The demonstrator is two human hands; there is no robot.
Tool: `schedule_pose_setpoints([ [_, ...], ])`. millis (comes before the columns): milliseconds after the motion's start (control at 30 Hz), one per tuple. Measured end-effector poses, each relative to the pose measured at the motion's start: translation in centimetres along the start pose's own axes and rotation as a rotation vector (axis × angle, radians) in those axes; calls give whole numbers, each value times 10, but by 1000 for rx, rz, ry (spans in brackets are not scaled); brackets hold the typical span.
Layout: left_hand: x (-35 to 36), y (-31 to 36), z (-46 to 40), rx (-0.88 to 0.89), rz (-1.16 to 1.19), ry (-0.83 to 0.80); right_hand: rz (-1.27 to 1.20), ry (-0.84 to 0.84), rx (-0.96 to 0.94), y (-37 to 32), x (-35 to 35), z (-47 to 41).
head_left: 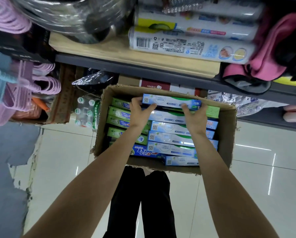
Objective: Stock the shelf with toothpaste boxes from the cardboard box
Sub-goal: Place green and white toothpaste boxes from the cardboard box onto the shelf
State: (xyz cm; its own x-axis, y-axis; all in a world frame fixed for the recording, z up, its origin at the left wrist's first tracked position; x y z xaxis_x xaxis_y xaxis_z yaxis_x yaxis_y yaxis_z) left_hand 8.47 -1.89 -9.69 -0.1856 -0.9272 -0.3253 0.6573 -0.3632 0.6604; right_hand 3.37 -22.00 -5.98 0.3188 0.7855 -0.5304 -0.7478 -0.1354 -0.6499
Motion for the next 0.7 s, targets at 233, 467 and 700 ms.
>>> schedule_pose_setpoints([
  [233, -16, 18, 26, 7, 252, 49, -183, 12, 20, -5, -28, 28],
  [467, -48, 64, 101, 73, 405, -13, -663, -15, 267, -15, -66, 108],
  [700, -60, 118, 231, 347, 276, 147, -1038, -232, 517, -76, -61, 201],
])
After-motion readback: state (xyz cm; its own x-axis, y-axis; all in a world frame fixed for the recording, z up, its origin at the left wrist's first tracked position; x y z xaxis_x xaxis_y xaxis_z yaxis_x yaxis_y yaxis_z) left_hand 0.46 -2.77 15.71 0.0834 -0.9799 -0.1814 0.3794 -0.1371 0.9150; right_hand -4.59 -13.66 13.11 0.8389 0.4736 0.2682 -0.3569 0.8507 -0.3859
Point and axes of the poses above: each hand's wrist, its own z-axis away from the middle knuckle, its own x-axis out of the palm, y = z × x, the point moved 6 cm from there along -z, towards the middle knuckle, and after that the axes turned 3 degrees about -z, right-handed, at the moved point
